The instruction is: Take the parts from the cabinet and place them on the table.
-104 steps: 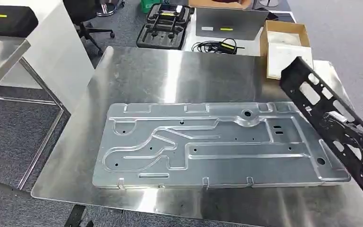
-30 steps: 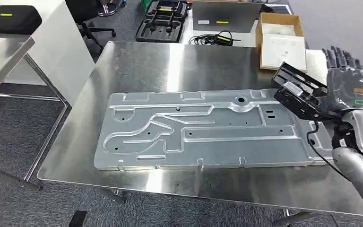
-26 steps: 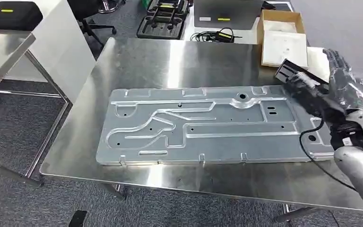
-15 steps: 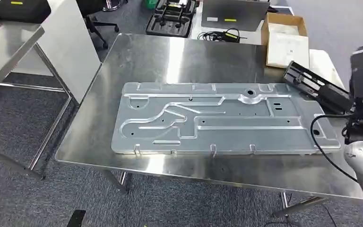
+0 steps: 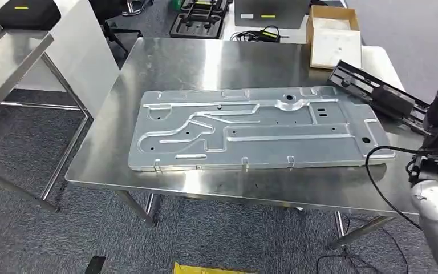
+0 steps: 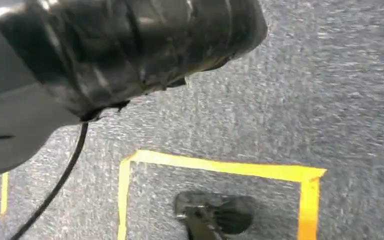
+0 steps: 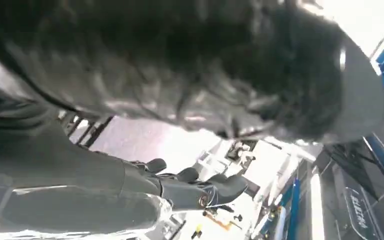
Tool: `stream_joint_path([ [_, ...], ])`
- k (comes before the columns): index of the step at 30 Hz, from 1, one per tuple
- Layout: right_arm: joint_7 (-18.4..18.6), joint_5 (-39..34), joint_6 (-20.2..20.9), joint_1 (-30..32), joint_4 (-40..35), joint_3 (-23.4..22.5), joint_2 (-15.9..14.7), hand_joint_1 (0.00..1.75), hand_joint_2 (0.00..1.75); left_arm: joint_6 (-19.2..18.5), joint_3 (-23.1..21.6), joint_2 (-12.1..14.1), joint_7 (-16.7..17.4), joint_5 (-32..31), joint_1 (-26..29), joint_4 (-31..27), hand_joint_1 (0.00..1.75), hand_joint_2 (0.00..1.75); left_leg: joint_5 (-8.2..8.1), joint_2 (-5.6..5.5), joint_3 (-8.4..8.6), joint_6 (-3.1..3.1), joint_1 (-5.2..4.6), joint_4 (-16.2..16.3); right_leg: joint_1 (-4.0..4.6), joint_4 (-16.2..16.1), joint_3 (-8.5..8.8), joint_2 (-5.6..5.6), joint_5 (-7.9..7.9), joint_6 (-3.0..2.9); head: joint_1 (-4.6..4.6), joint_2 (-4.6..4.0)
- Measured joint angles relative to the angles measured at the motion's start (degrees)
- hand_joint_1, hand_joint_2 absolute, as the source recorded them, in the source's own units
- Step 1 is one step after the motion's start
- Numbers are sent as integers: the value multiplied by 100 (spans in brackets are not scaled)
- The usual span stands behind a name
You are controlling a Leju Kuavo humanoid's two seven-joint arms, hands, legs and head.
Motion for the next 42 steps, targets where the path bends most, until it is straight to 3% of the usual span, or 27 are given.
stream_joint_path([
  [2, 15, -125, -44, 44, -35, -26, 66, 0, 0, 0, 0, 0, -4, 0, -3, 0, 0, 0, 283, 0, 242, -14, 13, -149, -6, 13, -131, 3, 88, 25, 2, -2],
  [4, 72, -216, -31, 47, -78, -52, 103, 0, 0, 4, 0, 2, -4, 2, -11, 0, 0, 0, 634, 0, 864, 7, 20, -1012, -15, 38, -234, 10, 157, 69, 2, -2],
  [6, 153, -357, 4, 41, -116, -79, 105, 0, 0, 9, 0, 13, -4, 11, -30, 0, 0, 0, 465, -15, 1311, 71, -26, -1742, -2, 47, -279, 9, 219, 142, 9, 0],
  [9, 201, -486, -11, 33, -133, -81, 120, 0, 0, 9, 0, 15, -2, 20, -20, 0, 0, 0, 544, -17, 1219, 195, -59, -1700, -11, -7, -256, 6, 336, 263, 6, 0],
  [10, 208, -516, -13, 34, -136, -81, 120, 0, 0, 11, 0, 17, 2, 28, -13, 0, 0, 0, 624, -2, 1200, 279, -9, -1783, 2, 0, -273, 18, 340, 299, 2, -2],
  [11, 210, -563, -9, 36, -136, -81, 120, 0, 0, 11, 0, 15, 9, 37, -22, 0, 0, 0, 689, 20, 1200, 323, -14, -1795, -24, 110, -334, 24, 165, 304, 10, -2],
  [12, 221, -603, 4, 33, -136, -79, 122, 0, 0, 13, 0, 17, 13, 54, -30, 0, 0, 0, 730, 21, 1137, 375, -16, -1798, -15, 366, -418, 28, -137, 301, 28, -2],
  [14, 232, -684, 37, 38, -131, -68, 127, 0, 0, 31, 0, 17, 50, 59, -26, 0, 0, 0, 823, 29, 1008, 409, -39, -1777, -12, 1228, -677, 29, -718, 311, 46, 0],
  [15, 247, -700, 67, 44, -127, -57, 131, 0, 0, 31, 0, 17, 70, 57, -22, 0, 0, 0, 867, 30, 937, 411, -56, -1766, -12, 1578, -756, 29, -834, 315, 50, -2],
  [17, 326, -744, 160, 43, -127, -31, 133, 0, 0, 31, 0, 26, 109, 52, -19, 0, 0, 0, 934, 30, 806, 403, -71, -1725, -7, 1570, -579, 29, -632, 301, 50, 0],
  [19, 426, -689, 212, 20, -129, 2, 133, 0, 0, 31, 0, 46, 144, 57, -20, 0, 0, 0, 974, 24, 699, 378, -75, -1659, 14, 711, 37, 28, -274, 250, 50, 0],
  [20, 468, -652, 216, -17, -131, 15, 133, 0, 0, 31, 0, 61, 162, 63, -22, 0, 0, 0, 986, 24, 661, 364, -75, -1611, 26, 224, 329, 27, -328, 211, 52, 0],
  [21, 496, -630, 218, -53, -144, 33, 131, 0, 0, 31, 0, 78, 166, 70, -26, 0, 0, 0, 1008, 18, 606, 333, -106, -1577, 74, 35, 425, 34, -402, 198, 46, -2],
  [24, 540, -590, 223, -96, -160, 48, 129, 0, 0, 35, 0, 127, 168, 79, -15, 0, 0, 0, 1121, 14, 586, 232, -83, -1605, 105, 44, 361, 34, -318, 121, 46, 0],
  [25, 549, -584, 225, -98, -158, 59, 129, 0, 0, 46, 0, 157, 166, 100, -8, 4, 0, 0, 1152, -5, 562, 194, -120, -1603, 45, -9, 336, 29, -258, 68, 48, 0],
  [26, 555, -584, 243, -141, -160, 77, 129, 0, 0, 44, 0, 168, 166, 116, 1, 7, 0, 0, 1020, -20, 501, 161, -79, -1522, 33, -30, 302, 0, -192, 37, 63, 0],
  [27, 573, -593, 277, -159, -160, 90, 131, 0, 0, 46, 0, 175, 157, 118, -13, 7, 0, 0, 743, -8, 407, 117, -71, -1300, 25, -30, 236, -4, -144, -10, 33, -2],
  [29, 592, -636, 330, -191, -160, 103, 131, 0, 0, 44, 0, 190, 144, 116, -12, 7, 0, 0, 161, -3, 145, 57, -35, -483, 24, -13, 84, -4, -47, -28, 24, 0],
  [30, 594, -665, 356, -198, -160, 118, 131, 0, 0, 44, 0, 190, 142, 114, -12, 7, 0, 0, 9, -3, 56, 36, -25, -140, 25, -7, 10, -4, 0, -27, 24, 0],
  [31, 595, -678, 363, -203, -155, 135, 133, 0, 0, 44, 0, 190, 138, 109, -11, 7, 0, 0, 2, -3, 51, 19, -17, 36, 25, 4, -65, -4, 51, -22, 22, 0],
  [33, 581, -721, 376, -218, -146, 162, 136, 0, 0, 44, 0, 188, 131, 111, -13, 7, 0, 0, 307, -3, 332, 14, -7, -240, 22, 23, -201, -4, 135, -2, 24, 0],
  [35, 542, -785, 376, -263, -133, 195, 142, 0, 0, 52, 0, 201, 122, 120, -23, 7, 0, 0, 627, -4, 1017, 52, -7, -1201, 20, 47, -310, -2, 220, 36, 20, 0],
  [36, 520, -787, 376, -276, -136, 195, 142, 0, 0, 52, 0, 216, 109, 127, -43, 7, 0, 0, 463, -14, 1256, 89, -30, -1638, 35, 57, -345, -1, 253, 72, 24, 0],
  [37, 507, -792, 378, -316, -133, 199, 144, 0, 0, 50, 0, 236, 87, 133, -43, 7, 0, 175, 484, -20, 1308, 131, -57, -1707, 31, 50, -349, -6, 296, 109, 42, 0],
  [40, 490, -820, 391, -401, -129, 278, 151, 0, 0, 52, 0, 264, 63, 179, -36, 7, 0, 175, 576, -10, 1212, 250, -71, -1733, 23, -5, -344, -2, 424, 217, 28, 0],
  [41, 487, -824, 402, -406, -125, 286, 151, 0, 0, 57, 0, 267, 55, 221, -35, 7, 0, 175, 674, 24, 1222, 314, -26, -1796, -1, 53, -380, 11, 358, 237, 19, 0],
  [42, 485, -831, 411, -424, -120, 287, 149, 0, 0, 59, 0, 269, 35, 284, -39, 7, 0, 175, 731, 25, 1179, 360, -33, -1810, 14, 187, -440, 20, 115, 250, 48, 0],
])
